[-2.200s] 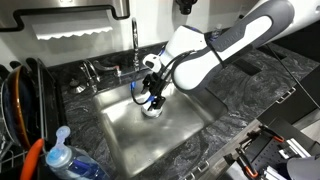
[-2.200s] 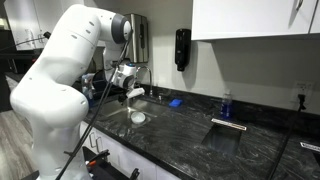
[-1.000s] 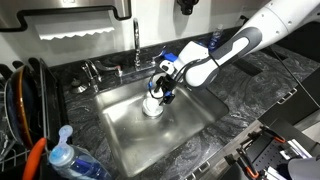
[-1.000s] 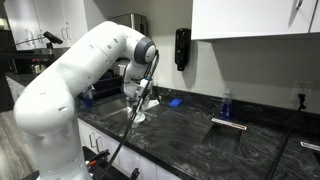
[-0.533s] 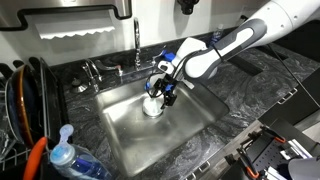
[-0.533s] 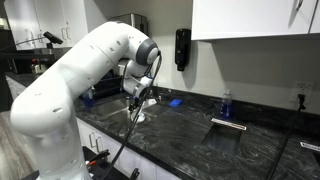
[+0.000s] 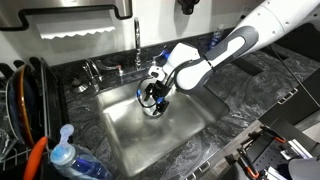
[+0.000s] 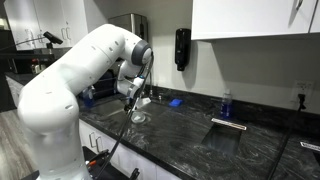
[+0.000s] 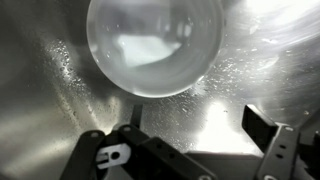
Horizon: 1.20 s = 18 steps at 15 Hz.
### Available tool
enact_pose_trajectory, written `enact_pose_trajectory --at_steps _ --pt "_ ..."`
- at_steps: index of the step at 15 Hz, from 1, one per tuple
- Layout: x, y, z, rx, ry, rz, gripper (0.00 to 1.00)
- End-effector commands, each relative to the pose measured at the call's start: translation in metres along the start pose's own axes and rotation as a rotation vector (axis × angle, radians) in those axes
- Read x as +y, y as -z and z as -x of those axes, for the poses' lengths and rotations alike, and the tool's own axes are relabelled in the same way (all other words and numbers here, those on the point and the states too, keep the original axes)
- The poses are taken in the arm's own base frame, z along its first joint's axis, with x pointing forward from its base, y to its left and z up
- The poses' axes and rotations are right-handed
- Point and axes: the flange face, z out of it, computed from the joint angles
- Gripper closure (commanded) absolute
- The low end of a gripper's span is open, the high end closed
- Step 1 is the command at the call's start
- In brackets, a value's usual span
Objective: Put the bowl in the sink over the drain, open and close the faucet, then move the bowl further to the left
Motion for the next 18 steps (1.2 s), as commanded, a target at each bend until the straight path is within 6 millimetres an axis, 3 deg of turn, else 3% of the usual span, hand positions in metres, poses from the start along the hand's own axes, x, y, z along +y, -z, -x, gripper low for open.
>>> enact_pose_trajectory --at_steps 1,11,17,18 --pt "0.002 -0.013 -0.006 -0.020 0.007 0.033 0.00" --pt "-0.005 -0.019 0.003 -0.135 -0.180 0.106 0.00" --pt "-0.021 -0.039 -0.005 -0.156 -0.261 0.085 0.00" --pt "-0.023 -0.042 -0.007 -0.158 -0.268 0.082 0.25"
